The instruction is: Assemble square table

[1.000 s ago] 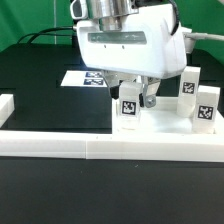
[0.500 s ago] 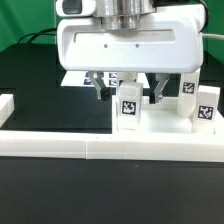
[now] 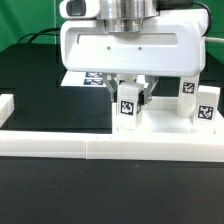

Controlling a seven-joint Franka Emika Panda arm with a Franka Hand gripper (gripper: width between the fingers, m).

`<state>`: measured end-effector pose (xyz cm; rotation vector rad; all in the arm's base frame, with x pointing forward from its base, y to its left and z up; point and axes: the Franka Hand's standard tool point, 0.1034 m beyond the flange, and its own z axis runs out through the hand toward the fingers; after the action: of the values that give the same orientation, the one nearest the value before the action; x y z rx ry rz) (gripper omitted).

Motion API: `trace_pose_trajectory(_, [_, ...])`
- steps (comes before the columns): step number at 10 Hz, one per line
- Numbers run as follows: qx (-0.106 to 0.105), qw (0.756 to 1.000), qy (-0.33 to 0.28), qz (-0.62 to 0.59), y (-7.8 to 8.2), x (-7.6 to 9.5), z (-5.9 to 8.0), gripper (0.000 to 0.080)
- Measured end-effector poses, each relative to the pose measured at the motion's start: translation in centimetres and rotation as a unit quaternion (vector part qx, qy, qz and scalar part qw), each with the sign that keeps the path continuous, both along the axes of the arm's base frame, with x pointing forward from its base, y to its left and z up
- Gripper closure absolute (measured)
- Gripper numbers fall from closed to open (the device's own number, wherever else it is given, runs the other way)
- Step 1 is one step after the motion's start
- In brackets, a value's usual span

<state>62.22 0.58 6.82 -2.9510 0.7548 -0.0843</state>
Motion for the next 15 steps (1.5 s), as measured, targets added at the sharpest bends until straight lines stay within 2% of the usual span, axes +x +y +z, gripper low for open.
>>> trace_pose_trajectory(2, [0.005,0.998,0.005,-0.064,-0.03,0.03,0.03,0.0511])
trace_pose_trajectory(4, [0.017,0.976,0.015,-0.217,-0.12,0.19,0.21,0.0511])
trace_pose_trajectory(6, [0.03,0.92,0.028,-0.39,-0.12,0.2,0.14,0.0511])
trace_pose_trajectory(9, [0.062,0.844,0.046,-0.531,-0.28,0.17,-0.01,0.0509])
trace_pose_trajectory(10, [0.061,0.841,0.046,-0.536,-0.14,0.13,-0.06,0.0509])
trace_pose_trajectory(11, [0.062,0.841,0.046,-0.536,-0.08,0.12,-0.06,0.0433])
trace_pose_trajectory(12, [0.061,0.848,0.045,-0.525,-0.08,0.11,-0.07,0.0433])
trace_pose_trajectory(13, [0.059,0.864,0.042,-0.498,-0.11,0.12,-0.07,0.026])
trace_pose_trajectory(14, [0.054,0.915,0.032,-0.398,-0.14,0.09,-0.14,0.026])
trace_pose_trajectory(15, [0.049,0.95,0.026,-0.309,-0.14,-0.08,-0.32,0.0165])
